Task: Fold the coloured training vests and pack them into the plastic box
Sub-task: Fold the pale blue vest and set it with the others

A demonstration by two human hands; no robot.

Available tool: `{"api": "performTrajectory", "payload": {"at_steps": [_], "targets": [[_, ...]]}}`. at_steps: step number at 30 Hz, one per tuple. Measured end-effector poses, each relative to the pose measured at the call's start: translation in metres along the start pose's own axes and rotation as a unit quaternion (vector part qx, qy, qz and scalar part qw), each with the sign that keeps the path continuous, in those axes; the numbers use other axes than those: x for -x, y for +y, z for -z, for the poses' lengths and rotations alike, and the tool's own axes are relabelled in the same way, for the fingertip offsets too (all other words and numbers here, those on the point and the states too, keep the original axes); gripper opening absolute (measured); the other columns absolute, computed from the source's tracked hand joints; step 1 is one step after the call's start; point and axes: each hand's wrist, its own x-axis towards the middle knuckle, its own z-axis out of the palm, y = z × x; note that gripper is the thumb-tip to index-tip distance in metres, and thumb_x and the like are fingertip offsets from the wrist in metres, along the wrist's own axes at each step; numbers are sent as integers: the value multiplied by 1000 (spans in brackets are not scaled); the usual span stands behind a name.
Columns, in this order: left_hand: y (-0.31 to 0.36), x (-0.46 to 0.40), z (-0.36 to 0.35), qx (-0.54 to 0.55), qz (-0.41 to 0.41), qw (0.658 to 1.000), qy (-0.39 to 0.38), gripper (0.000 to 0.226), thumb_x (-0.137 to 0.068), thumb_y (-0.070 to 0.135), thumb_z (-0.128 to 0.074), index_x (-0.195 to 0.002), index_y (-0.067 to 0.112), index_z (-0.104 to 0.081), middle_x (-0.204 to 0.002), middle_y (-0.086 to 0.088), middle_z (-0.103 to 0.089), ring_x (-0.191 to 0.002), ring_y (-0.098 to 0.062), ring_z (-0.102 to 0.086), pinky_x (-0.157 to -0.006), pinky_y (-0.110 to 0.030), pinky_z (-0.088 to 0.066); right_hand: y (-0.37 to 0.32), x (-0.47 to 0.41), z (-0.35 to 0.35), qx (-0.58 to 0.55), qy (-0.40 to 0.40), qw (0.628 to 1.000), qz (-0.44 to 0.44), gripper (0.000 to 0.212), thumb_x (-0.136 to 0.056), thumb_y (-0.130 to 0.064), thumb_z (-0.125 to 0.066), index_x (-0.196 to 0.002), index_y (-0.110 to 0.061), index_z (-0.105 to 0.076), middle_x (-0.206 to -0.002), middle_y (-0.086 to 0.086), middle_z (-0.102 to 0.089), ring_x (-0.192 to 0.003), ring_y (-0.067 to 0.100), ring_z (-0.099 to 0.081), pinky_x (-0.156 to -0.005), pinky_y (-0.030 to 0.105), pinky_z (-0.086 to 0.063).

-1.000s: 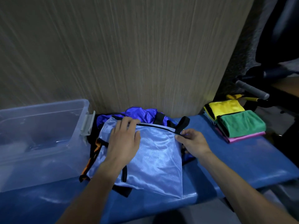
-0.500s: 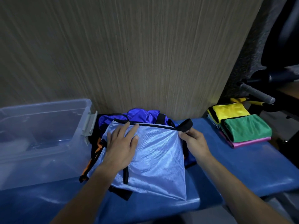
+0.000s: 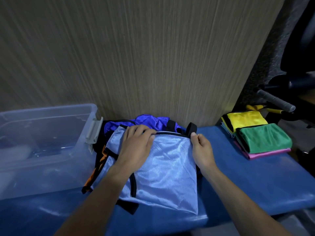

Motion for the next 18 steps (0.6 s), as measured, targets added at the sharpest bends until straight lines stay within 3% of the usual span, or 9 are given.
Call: {"api": "performTrajectory", "payload": {"at_steps": [4, 8, 14, 18], "targets": [[13, -17, -8, 26, 4, 1000, -12, 15, -104, 32, -50, -109, 28, -64, -109, 14, -54, -109, -15, -41, -110, -45, -33, 1, 3, 7, 9, 1, 999, 53, 42, -106, -31, -49, -70, -16, -36, -72, -7, -39, -65, 6, -38, -64, 24, -32], [15, -30, -10, 38, 11, 998, -48, 9, -104, 29, -52, -97, 29, -58, -102, 17, -49, -104, -12, -36, -113, -50, -28, 1, 1, 14, 3, -11, 998, 62, 42, -106, -34, -50, -71, -14, -39, -69, -6, -39, -64, 8, -38, -62, 26, -32], [21, -47, 3, 78, 25, 996, -30, 13, -103, 28, -54, -92, 24, -60, -92, 14, -58, -102, -16, -40, -100, -36, -30, 3, -3, 16, 23, -27, 999, 40, 42, -104, -35, -53, -68, -16, -41, -68, -6, -42, -62, 9, -40, -63, 27, -33], [21, -50, -5, 46, 23, 999, 11, 9, -98, 29, -61, -90, 25, -64, -84, 15, -58, -98, -13, -40, -98, -36, -25, 1, -1, 16, 59, -30, 998, 18, 39, -102, -41, -54, -73, -15, -47, -68, -6, -47, -60, 8, -42, -59, 23, -35]]}}
